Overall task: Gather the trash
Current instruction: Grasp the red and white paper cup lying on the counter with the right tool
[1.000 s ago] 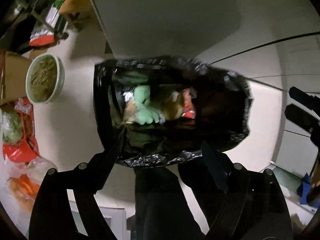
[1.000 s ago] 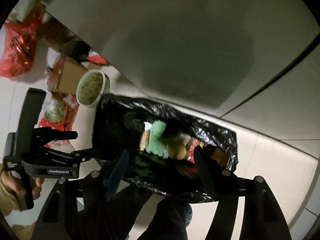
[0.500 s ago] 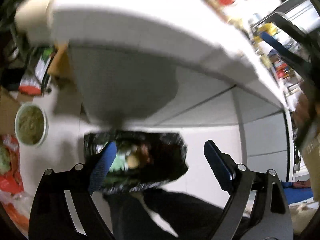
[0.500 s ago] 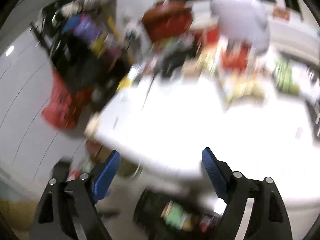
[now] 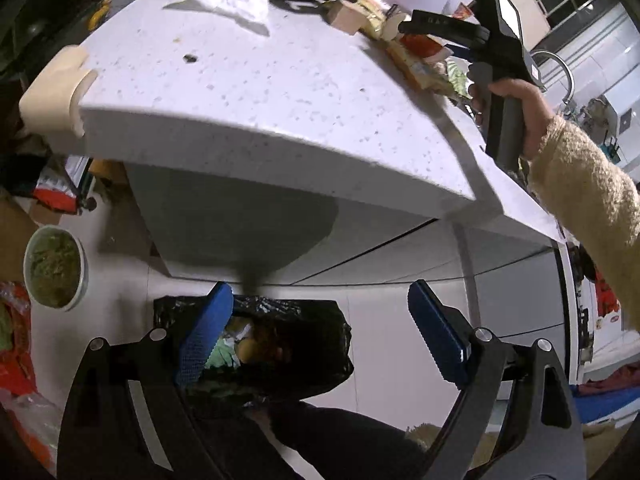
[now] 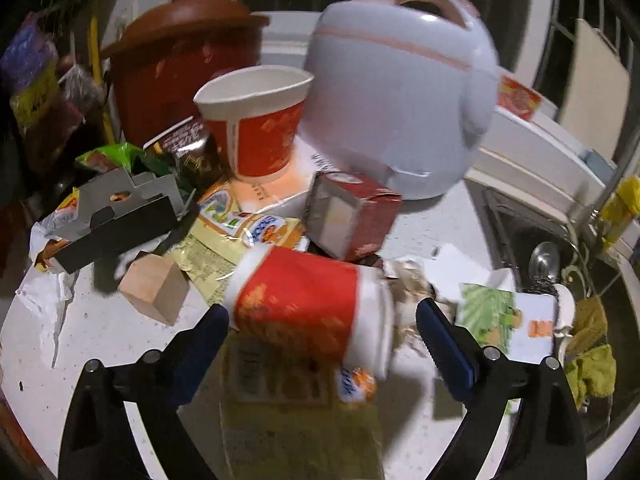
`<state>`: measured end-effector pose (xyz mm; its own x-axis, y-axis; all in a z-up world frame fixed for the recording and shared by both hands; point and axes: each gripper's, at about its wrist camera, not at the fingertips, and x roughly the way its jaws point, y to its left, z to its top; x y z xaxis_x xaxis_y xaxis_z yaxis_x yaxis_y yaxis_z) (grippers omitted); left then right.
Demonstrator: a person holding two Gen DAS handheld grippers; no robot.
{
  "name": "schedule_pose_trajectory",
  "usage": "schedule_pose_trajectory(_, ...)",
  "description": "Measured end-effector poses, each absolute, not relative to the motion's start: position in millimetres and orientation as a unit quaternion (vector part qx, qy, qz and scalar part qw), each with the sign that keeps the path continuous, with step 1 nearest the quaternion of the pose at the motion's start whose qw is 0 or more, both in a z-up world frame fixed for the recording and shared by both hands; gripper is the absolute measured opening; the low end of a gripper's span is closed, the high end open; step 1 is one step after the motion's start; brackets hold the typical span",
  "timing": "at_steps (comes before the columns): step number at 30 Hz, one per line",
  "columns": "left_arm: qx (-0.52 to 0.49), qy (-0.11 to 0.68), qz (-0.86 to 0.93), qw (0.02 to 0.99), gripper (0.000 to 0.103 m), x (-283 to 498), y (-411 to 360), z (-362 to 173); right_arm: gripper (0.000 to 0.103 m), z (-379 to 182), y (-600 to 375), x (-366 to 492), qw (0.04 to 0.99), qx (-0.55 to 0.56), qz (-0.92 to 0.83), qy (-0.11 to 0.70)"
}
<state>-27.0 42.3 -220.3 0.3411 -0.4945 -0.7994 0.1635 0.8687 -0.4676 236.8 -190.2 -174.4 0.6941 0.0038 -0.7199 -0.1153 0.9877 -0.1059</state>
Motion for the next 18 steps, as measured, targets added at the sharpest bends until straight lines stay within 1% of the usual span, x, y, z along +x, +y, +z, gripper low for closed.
schedule_pose_trajectory(2, -0.157, 0.538, -0.202, 0.803, 0.087, -26, 44, -221, 0.091, -175, -190, 241, 0.917, -0.06, 0.033, 0.392)
schedule_pose_trajectory(4, -0.156, 0.54, -0.201, 0.802, 0.087, -24, 44, -220, 0.084, -177, -192, 244, 0.916, -0.047, 0.033, 0.397)
schedule_pose_trajectory(7, -0.149, 0.537, -0.206, 0.804, 0.087, -20, 39, -216, 0.08, -172, -193, 242, 0.916, -0.035, 0.037, 0.398)
schedule_pose_trajectory(10, -0.14, 0.527, -0.223, 0.808, 0.087, -14, 30, -206, 0.079, -154, -204, 224, 0.925, -0.013, 0.05, 0.376)
schedule_pose_trajectory(12, -0.125, 0.517, -0.232, 0.814, 0.087, -4, 22, -197, 0.079, -129, -218, 202, 0.934, 0.018, 0.069, 0.351)
schedule_pose_trajectory(18, -0.089, 0.482, -0.264, 0.831, 0.087, 62, -39, -165, 0.079, -70, -270, 128, 0.943, 0.096, 0.104, 0.302)
